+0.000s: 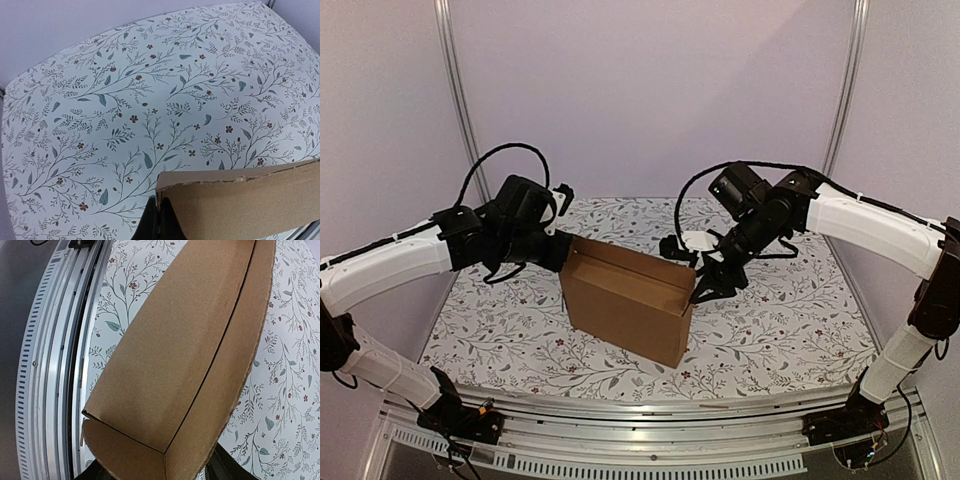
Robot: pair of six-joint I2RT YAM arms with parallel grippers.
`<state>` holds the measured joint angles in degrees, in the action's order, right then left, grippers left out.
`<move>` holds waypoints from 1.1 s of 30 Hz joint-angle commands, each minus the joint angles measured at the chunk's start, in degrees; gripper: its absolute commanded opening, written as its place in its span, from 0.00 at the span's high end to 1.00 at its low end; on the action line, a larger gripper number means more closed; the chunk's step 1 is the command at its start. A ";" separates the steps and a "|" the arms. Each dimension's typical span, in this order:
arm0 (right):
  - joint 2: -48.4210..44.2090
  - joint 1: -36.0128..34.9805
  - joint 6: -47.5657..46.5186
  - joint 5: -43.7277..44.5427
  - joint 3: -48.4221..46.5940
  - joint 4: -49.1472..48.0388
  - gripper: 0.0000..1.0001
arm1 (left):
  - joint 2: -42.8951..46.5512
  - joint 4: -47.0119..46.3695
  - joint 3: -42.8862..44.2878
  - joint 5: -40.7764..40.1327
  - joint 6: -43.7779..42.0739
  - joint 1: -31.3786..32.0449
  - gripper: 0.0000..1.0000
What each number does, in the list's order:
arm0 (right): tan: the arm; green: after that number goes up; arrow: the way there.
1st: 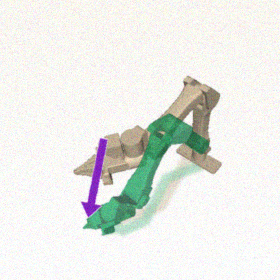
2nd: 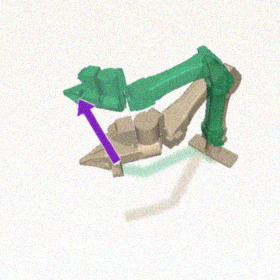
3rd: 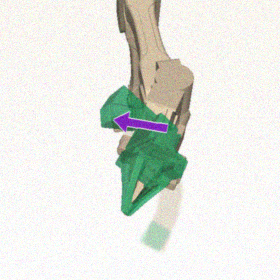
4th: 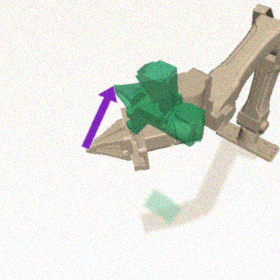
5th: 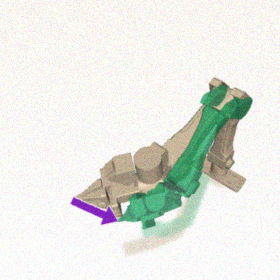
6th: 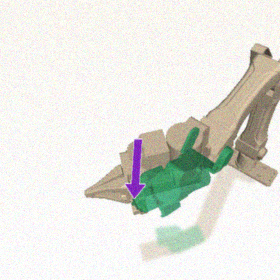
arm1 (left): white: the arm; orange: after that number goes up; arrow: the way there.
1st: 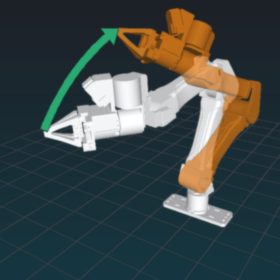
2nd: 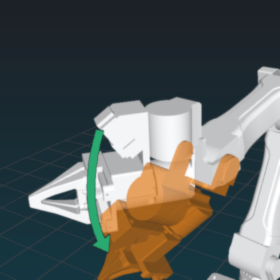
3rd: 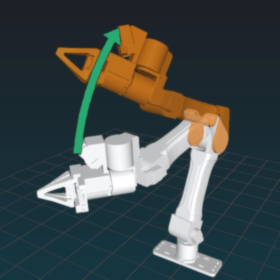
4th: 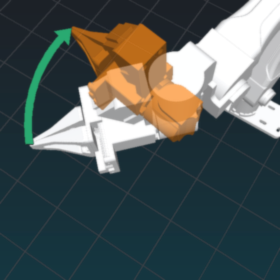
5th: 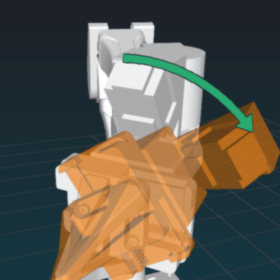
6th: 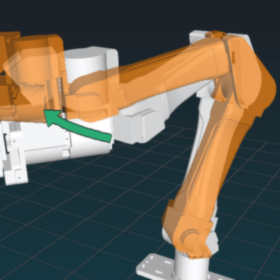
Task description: Fold the paper box
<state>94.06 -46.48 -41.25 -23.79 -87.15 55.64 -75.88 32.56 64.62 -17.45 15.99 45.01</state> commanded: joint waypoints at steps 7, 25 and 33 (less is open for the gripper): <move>0.38 -0.23 -0.50 0.56 -1.04 0.30 0.44 | 1.04 4.62 -5.69 1.45 -0.74 1.35 1.00; 0.59 -0.30 -0.55 1.44 -1.09 0.62 0.44 | 1.75 -1.09 -11.42 1.90 0.49 1.92 1.00; 0.51 -0.29 -0.89 2.02 -0.82 1.13 0.44 | 2.22 -3.74 -14.27 1.70 0.91 2.09 1.00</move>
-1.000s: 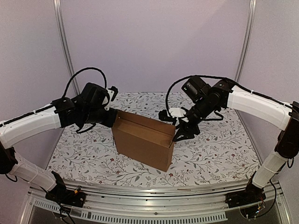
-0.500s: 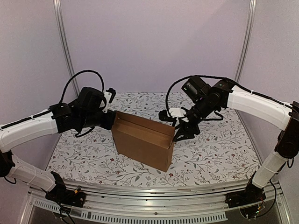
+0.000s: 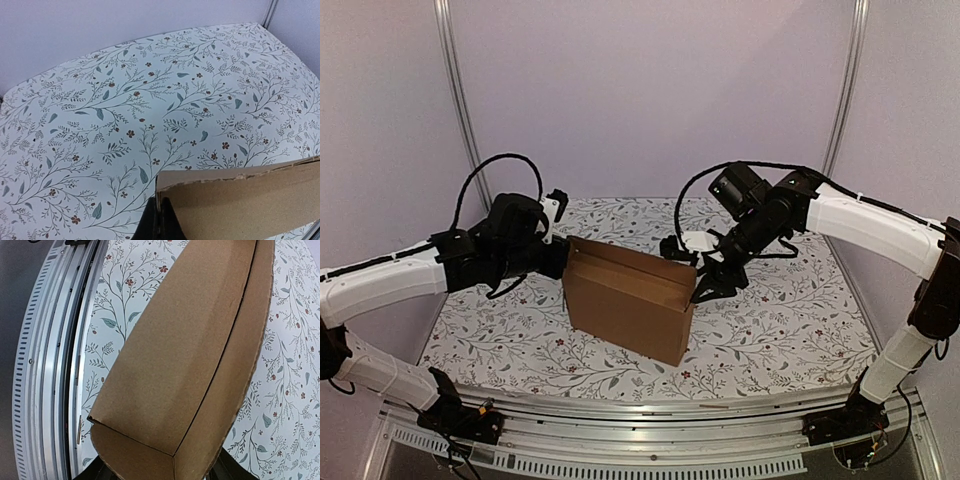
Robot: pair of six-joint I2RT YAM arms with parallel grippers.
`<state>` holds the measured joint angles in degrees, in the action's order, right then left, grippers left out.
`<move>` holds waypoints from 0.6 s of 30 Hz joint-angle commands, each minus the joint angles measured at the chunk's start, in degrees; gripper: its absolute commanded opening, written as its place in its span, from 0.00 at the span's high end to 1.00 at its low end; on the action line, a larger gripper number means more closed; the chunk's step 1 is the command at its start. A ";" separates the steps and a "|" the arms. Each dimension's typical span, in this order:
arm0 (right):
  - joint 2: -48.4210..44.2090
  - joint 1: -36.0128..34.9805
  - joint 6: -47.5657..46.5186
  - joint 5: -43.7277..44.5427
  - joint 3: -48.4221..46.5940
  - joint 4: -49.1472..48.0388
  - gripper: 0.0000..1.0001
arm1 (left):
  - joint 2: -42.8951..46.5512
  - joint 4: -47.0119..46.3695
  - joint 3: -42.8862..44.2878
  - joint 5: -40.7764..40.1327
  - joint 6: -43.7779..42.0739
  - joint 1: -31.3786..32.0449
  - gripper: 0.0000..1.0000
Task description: Fold the paper box
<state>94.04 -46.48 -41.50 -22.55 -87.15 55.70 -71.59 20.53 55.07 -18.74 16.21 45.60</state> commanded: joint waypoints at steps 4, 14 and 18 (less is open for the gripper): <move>0.36 -0.37 -0.43 0.68 -1.20 1.28 0.44 | -1.54 6.95 -6.19 2.95 0.92 1.54 1.00; -0.41 -1.91 -0.28 6.57 -2.06 2.67 0.44 | -1.02 5.25 -7.70 2.48 0.76 1.72 1.00; -1.02 -4.05 0.94 11.63 -2.23 2.99 0.45 | -0.43 4.80 -8.26 2.14 1.03 1.94 1.00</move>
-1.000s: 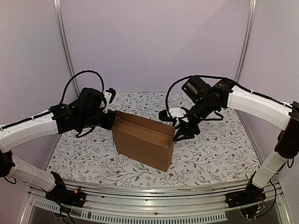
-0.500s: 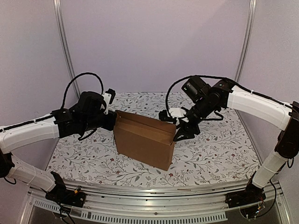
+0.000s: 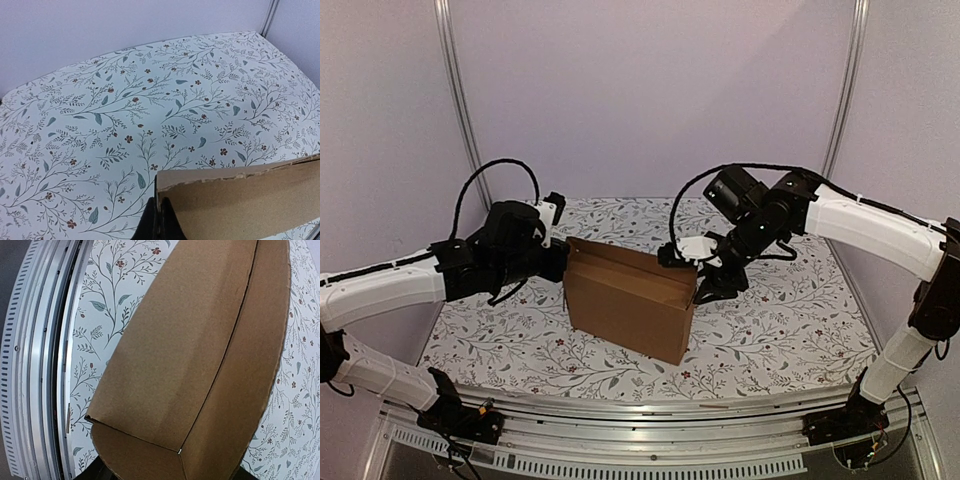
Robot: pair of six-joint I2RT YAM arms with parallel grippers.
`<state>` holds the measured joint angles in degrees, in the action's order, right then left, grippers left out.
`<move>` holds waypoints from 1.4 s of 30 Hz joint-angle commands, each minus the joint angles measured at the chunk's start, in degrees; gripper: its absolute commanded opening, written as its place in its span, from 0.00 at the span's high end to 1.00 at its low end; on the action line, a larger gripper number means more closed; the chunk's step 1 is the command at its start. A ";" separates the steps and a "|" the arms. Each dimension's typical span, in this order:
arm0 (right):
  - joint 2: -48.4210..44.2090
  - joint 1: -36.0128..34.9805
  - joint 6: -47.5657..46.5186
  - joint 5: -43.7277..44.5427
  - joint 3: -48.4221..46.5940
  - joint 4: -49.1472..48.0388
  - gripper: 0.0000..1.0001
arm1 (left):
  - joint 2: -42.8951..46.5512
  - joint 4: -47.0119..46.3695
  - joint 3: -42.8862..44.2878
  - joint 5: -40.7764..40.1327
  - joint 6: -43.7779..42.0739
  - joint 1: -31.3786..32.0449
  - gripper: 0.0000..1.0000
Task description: Fold the paper box
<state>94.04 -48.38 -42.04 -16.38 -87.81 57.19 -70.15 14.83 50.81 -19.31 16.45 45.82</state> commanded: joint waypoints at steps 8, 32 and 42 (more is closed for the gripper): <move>-2.60 -6.40 2.41 13.79 -2.20 2.84 0.41 | -0.09 10.07 -4.67 1.82 1.18 2.16 1.00; 5.13 -8.43 14.68 14.09 -22.59 11.95 0.41 | -0.25 11.43 -3.52 1.83 1.83 2.60 1.00; 7.18 -10.97 14.55 19.14 -21.96 11.85 0.69 | 0.10 11.44 -3.87 1.74 2.09 2.60 1.00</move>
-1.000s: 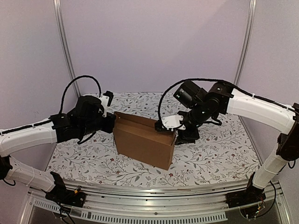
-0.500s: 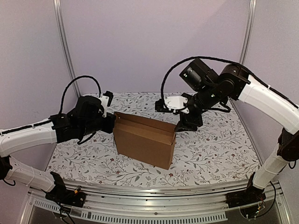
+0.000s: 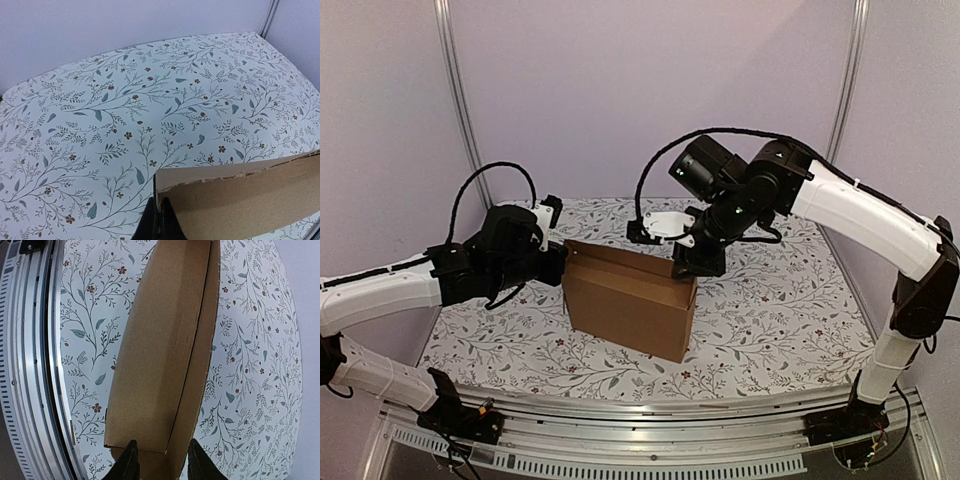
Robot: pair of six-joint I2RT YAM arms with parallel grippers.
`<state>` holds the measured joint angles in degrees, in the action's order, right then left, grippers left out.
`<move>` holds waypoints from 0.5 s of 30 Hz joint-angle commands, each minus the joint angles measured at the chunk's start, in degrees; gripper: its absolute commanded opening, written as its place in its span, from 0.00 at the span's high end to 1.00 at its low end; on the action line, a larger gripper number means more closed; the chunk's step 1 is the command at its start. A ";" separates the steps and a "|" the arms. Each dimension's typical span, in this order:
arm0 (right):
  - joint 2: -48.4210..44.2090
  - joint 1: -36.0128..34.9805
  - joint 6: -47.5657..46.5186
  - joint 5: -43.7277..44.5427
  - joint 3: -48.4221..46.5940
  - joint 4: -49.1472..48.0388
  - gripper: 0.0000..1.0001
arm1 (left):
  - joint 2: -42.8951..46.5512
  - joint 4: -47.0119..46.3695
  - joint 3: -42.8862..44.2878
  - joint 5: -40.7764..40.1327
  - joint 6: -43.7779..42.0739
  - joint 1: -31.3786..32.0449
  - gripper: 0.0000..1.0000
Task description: Fold the paper box
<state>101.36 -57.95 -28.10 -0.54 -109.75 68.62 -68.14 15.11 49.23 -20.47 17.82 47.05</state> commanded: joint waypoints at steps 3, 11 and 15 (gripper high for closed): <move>-0.18 -2.50 0.03 5.84 0.75 -0.16 0.76 | -2.00 11.02 -2.39 2.89 0.68 1.38 1.00; 0.40 -4.57 -1.09 10.11 1.89 -1.26 0.83 | -2.05 10.74 -2.87 2.85 0.83 1.38 1.00; -0.80 -4.56 -1.20 10.91 0.73 -1.96 0.83 | -2.00 10.57 -2.92 2.87 0.66 1.38 1.00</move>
<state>101.38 -62.24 -28.84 8.19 -108.44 67.96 -68.14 15.09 49.23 -20.62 18.11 47.11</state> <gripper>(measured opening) 0.165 0.023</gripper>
